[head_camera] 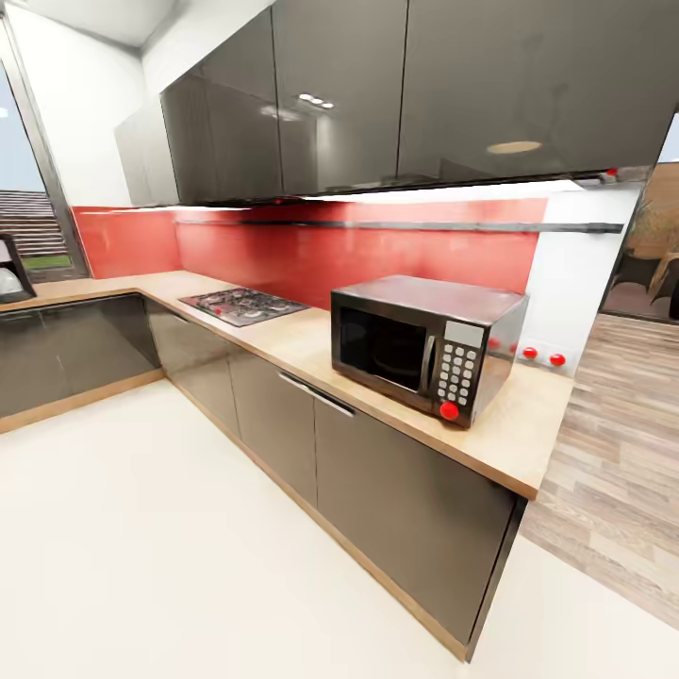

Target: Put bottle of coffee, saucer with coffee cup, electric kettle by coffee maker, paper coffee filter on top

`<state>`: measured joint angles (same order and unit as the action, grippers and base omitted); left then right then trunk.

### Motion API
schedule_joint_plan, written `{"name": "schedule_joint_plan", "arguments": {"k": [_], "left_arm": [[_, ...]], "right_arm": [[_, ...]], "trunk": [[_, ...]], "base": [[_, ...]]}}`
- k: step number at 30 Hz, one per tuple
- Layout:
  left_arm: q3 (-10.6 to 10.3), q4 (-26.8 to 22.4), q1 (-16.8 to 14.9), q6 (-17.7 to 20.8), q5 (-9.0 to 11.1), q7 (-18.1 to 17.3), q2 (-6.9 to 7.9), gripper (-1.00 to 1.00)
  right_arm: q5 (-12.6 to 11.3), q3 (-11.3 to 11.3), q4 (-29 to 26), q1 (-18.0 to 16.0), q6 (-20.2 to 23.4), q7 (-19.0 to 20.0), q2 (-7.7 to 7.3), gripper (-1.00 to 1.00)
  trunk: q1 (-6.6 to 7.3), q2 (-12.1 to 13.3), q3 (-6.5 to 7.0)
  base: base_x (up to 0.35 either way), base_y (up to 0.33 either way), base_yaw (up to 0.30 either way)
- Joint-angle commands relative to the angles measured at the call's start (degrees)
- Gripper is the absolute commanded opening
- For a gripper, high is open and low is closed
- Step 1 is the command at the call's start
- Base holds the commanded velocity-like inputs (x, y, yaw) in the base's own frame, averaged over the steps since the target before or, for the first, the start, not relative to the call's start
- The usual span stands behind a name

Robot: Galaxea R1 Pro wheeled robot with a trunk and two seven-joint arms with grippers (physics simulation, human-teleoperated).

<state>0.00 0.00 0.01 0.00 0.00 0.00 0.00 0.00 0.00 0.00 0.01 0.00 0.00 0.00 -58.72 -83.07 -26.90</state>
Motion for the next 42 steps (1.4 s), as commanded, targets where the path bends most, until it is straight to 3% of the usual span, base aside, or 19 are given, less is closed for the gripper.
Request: {"name": "schedule_joint_plan", "arguments": {"k": [1, 5, 13, 16, 42], "left_arm": [[0.00, 0.00, -0.01, 0.00, 0.00, 0.00, 0.00, 1.00], [0.27, -0.26, -1.31, -0.18, -0.03, -0.09, 0.40, 1.00], [0.19, -2.36, 0.29, -0.26, 0.11, -0.09, 2.28, 1.00], [0.10, -3.26, 0.25, -0.88, 0.60, 0.01, 2.32, 1.00], [0.55, -3.43, 0.25, -0.97, 0.48, -0.18, 2.40, 1.00]], "right_arm": [[0.00, 0.00, 0.00, -0.01, 0.00, 0.00, 0.00, 1.00], [0.56, 0.51, -1.31, -0.55, 0.23, 0.38, 0.50, 1.00], [0.32, 0.44, -2.20, -1.39, -2.27, 0.38, 0.75, 1.00], [1.30, 0.93, -1.97, -1.33, -1.94, 0.54, 1.58, 1.00], [0.28, 0.29, -1.54, -1.34, -1.86, 0.99, 1.60, 1.00]], "trunk": [[0.00, -0.01, -0.03], [0.00, -0.01, -0.03], [0.00, -0.01, -0.03], [0.00, -0.01, -0.02], [0.00, -0.01, -0.05]], "base": [[0.000, 0.000, 0.000], [0.000, 0.000, 0.000], [0.000, 0.000, 0.000], [0.000, 0.000, 0.000], [0.000, 0.000, 0.014]]}}
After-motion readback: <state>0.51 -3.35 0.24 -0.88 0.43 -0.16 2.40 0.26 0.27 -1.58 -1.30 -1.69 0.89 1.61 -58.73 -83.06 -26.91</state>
